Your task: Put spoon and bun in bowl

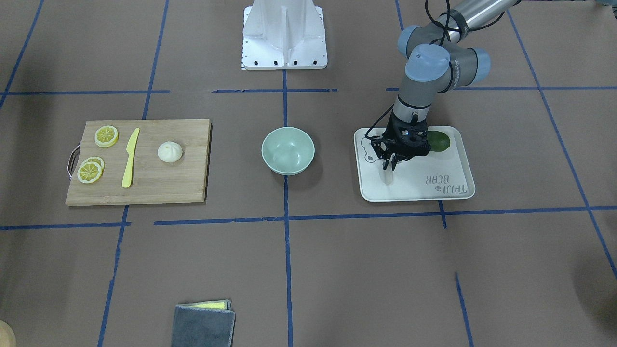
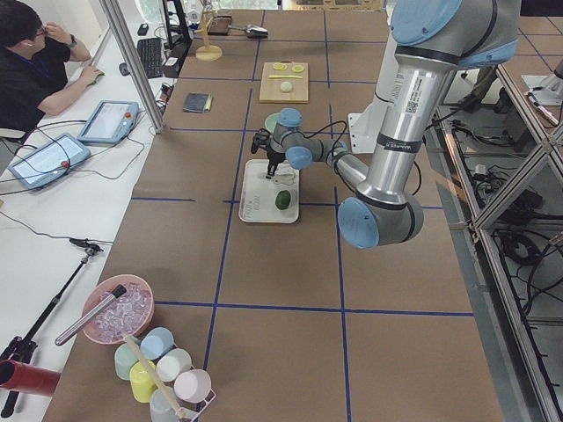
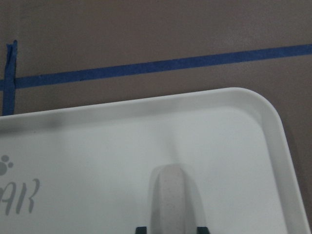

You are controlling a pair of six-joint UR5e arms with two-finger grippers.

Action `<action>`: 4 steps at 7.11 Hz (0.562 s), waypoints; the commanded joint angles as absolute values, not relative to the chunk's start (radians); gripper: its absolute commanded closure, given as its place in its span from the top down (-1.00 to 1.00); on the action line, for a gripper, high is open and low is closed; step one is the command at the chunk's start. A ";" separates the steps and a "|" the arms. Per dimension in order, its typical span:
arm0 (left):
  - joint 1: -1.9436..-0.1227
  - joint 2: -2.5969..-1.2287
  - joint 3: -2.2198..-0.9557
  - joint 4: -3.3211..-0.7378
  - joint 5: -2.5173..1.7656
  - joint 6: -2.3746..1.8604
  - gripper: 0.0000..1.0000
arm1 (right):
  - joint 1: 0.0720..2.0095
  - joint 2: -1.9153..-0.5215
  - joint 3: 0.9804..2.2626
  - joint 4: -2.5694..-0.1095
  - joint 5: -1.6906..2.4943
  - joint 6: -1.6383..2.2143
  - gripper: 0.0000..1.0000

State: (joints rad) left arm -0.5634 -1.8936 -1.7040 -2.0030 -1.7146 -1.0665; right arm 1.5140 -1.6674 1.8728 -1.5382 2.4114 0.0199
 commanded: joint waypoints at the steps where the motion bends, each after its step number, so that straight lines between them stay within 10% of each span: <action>1: -0.575 -1.894 -1.761 -1.997 -1.713 -1.116 -1.00 | 1.514 -1.667 1.873 -1.537 2.411 0.021 1.00; 4: -0.592 -2.058 -1.763 -1.798 -1.649 -1.342 -1.00 | 1.514 -1.667 1.875 -1.537 2.411 0.021 1.00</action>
